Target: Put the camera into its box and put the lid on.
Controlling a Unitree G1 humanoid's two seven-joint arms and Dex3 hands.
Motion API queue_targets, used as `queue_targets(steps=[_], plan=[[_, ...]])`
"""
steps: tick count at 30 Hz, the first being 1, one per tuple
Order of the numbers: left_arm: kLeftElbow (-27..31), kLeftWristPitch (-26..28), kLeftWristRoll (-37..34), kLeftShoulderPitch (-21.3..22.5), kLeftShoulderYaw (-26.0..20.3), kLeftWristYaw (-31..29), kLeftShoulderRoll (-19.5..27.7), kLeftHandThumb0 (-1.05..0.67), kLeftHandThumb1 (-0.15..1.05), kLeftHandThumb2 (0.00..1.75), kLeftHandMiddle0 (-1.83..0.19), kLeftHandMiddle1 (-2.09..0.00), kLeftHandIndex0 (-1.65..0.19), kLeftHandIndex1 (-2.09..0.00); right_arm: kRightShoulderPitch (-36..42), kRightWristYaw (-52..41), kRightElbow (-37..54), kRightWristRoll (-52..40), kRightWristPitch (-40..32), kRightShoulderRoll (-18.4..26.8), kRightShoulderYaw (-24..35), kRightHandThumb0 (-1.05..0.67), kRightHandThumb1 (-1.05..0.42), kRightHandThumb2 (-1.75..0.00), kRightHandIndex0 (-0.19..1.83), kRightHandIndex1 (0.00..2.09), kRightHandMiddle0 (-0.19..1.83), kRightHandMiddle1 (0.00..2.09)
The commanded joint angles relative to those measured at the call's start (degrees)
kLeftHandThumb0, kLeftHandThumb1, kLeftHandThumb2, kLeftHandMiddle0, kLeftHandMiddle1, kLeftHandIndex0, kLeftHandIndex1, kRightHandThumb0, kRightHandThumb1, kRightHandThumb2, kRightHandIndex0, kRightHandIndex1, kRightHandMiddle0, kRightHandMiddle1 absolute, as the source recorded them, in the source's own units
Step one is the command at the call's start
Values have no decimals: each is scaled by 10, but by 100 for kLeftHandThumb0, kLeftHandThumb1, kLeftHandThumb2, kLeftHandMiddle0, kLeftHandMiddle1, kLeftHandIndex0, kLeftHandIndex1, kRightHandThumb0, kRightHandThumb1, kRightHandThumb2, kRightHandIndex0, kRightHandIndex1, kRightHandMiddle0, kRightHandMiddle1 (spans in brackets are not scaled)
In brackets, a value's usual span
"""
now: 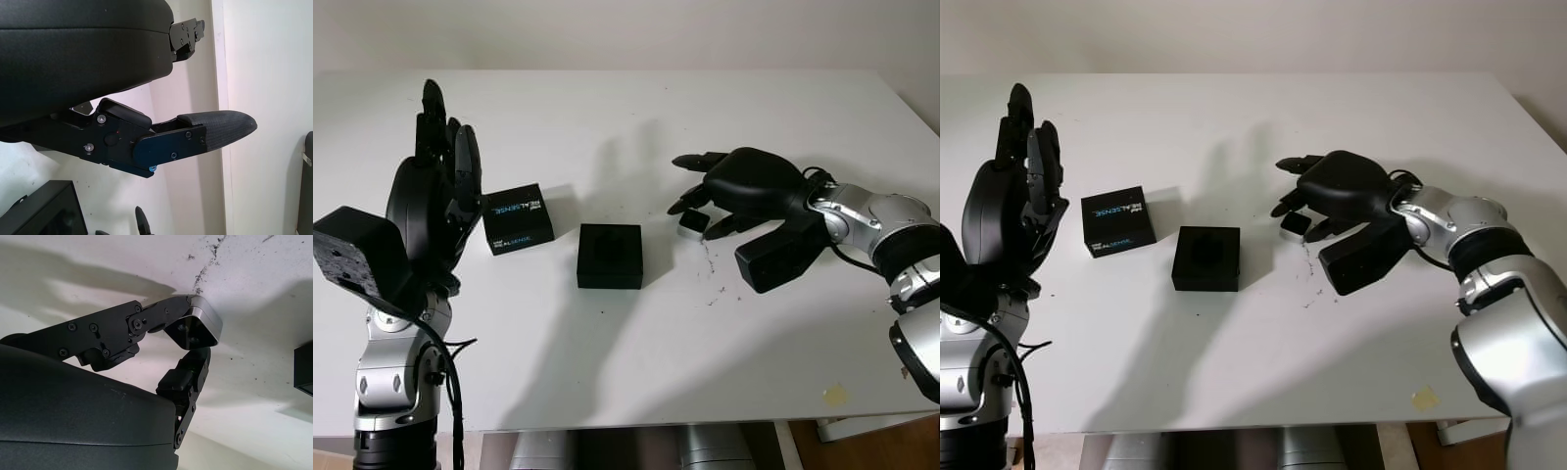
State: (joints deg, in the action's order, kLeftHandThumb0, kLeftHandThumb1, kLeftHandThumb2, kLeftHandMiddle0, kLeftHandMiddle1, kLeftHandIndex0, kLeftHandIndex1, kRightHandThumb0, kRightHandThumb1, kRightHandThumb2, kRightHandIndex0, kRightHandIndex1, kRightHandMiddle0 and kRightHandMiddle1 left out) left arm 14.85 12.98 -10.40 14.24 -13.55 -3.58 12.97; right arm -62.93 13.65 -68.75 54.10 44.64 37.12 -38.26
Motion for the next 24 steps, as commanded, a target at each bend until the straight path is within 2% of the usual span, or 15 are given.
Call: queue_targets(steps=[1,5,6,9,10,19,24], plan=[[14,2,0,3,-2,0,4,-77,105,64,19,0,19,0,3,8,-6,3,-3,-3,-5,-39,-97,-6,20,6,87,22],[14,2,0,3,-2,2,3,-77,105,64,19,0,19,0,5,16,-9,6,-7,-2,-10,-39,-97,-6,20,6,86,27],[14,2,0,3,-2,2,3,-77,105,64,19,0,19,0,6,16,-11,5,-8,-2,-10,-40,-97,-5,20,6,82,35],[14,2,0,4,-1,3,1,-77,105,64,19,0,19,0,7,16,-13,3,-11,-2,-11,-42,-97,-5,20,5,54,87],[14,2,0,4,-1,3,1,-77,105,63,19,0,19,0,8,17,-13,3,-12,-2,-12,-42,-98,-5,20,5,50,93],[14,2,-2,3,-2,3,0,-76,105,63,19,0,19,0,9,4,-18,-3,-18,-4,-10,-44,-99,-6,20,5,40,111],[13,1,-2,2,-1,5,-2,-77,105,62,19,0,19,0,19,-44,-22,-45,-18,-10,17,-43,-100,-5,20,5,35,121]])
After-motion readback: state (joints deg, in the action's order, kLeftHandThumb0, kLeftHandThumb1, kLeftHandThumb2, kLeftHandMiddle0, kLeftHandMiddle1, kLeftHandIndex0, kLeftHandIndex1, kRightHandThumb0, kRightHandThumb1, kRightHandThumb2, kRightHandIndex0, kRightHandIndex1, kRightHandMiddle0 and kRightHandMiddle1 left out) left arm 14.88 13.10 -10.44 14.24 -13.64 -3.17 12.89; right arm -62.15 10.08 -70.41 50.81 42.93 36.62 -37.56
